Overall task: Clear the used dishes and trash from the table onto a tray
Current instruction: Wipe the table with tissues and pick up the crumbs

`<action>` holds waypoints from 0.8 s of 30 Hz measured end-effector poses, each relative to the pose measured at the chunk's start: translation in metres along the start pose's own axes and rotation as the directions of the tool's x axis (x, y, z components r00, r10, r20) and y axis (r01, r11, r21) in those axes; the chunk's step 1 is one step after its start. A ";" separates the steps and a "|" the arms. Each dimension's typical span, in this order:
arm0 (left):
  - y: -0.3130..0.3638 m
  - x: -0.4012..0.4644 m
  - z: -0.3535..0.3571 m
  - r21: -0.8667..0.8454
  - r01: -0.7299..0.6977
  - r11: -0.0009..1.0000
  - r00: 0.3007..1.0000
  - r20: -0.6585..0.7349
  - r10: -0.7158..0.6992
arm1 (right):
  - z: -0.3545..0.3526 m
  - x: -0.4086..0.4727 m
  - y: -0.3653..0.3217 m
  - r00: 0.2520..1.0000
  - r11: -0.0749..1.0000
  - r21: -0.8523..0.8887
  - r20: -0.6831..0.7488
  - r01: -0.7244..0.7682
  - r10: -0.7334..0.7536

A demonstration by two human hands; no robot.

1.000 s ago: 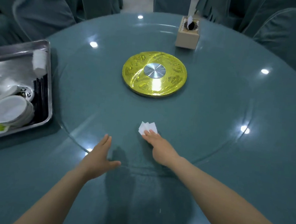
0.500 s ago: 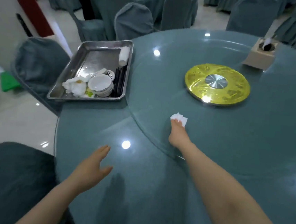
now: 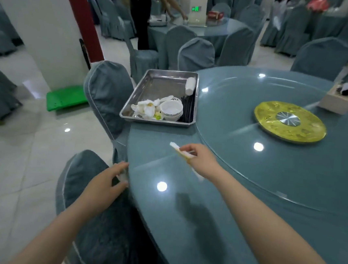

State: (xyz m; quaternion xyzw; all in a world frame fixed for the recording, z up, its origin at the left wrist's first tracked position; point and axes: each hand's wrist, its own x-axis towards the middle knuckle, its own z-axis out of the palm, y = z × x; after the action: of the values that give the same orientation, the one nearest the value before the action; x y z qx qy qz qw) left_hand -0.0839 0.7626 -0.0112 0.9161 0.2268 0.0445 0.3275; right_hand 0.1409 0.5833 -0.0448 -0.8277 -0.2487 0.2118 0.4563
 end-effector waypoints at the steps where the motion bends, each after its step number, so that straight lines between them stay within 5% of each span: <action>1: -0.008 -0.008 -0.014 -0.011 -0.027 1.000 0.999 -0.020 0.027 | 0.011 -0.009 -0.020 1.000 0.997 0.079 -0.004 0.006 -0.006; 10: -0.099 -0.094 -0.148 -0.126 -0.076 0.989 0.975 -0.219 0.047 | 0.133 -0.062 -0.193 0.962 0.965 0.245 0.226 0.097 -0.154; 14: -0.130 -0.116 -0.198 -0.294 -0.081 0.952 0.943 -0.331 -0.023 | 0.179 -0.075 -0.266 0.888 0.961 0.192 0.379 0.201 -0.262; 20: -0.162 -0.121 -0.241 -0.484 -0.102 0.869 0.921 -0.376 -0.102 | 0.245 -0.073 -0.332 0.826 0.898 -0.018 0.401 0.440 -0.396; 24: -0.194 -0.113 -0.259 -0.515 -0.058 0.855 0.917 -0.367 -0.159 | 0.287 -0.049 -0.346 0.791 0.882 -0.027 0.455 0.471 -0.409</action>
State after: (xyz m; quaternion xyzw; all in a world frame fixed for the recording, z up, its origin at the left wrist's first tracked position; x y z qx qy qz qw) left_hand -0.3194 0.9951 0.0786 0.7598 0.2923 0.2795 0.5090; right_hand -0.1392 0.8990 0.1179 -0.7076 -0.5446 0.2615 0.3666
